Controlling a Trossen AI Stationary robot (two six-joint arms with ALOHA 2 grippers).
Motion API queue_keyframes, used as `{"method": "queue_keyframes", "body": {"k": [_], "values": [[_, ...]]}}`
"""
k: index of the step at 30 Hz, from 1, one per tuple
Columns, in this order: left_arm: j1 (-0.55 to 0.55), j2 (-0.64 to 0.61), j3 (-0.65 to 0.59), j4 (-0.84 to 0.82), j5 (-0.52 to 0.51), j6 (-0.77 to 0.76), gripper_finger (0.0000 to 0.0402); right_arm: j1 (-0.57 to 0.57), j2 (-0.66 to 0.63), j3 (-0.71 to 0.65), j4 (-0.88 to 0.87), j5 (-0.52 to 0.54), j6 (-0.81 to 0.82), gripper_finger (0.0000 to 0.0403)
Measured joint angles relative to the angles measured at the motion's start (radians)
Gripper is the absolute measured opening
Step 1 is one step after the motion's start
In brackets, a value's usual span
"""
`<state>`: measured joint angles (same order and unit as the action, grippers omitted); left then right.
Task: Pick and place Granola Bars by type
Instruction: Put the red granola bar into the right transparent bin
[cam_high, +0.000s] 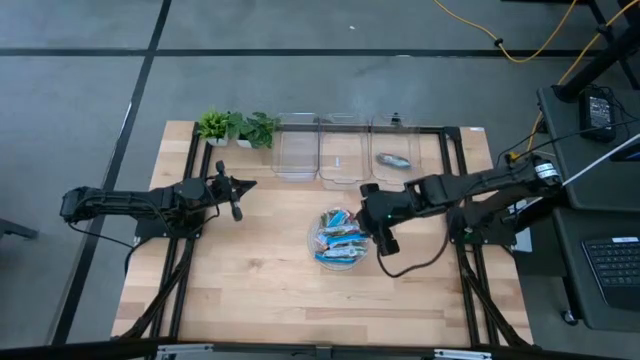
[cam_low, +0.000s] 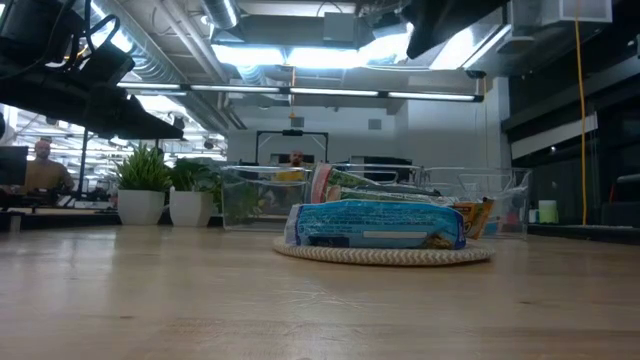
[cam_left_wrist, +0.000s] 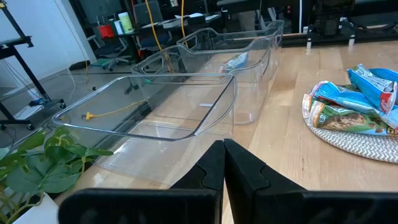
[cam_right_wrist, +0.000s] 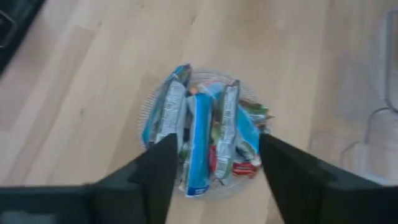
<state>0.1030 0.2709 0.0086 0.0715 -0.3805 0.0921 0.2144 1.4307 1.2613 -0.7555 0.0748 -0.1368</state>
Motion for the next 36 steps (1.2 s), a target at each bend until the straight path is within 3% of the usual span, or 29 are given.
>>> {"method": "queue_keyframes", "body": {"k": [5, 9, 19, 36], "values": [[0.0, 0.0, 0.0, 0.0, 0.0, 0.0, 0.0004, 0.034, 0.039, 0.0, 0.045, 0.064, 0.022, 0.029], [0.0, 0.0, 0.0, 0.0, 0.0, 0.0, 0.0004, 0.05, 0.109, 0.0, 0.102, 0.064, 0.05, 0.0302], [0.0, 0.0, 0.0, 0.0, 0.0, 0.0, 0.0004, -0.001, 0.247, 0.0, 0.087, 0.064, 0.08, 0.0276], [0.0, 0.0, 0.0, 0.0, 0.0, 0.0, 0.0004, -0.136, 0.265, -0.045, 0.004, 0.01, 0.082, 0.024]]}}
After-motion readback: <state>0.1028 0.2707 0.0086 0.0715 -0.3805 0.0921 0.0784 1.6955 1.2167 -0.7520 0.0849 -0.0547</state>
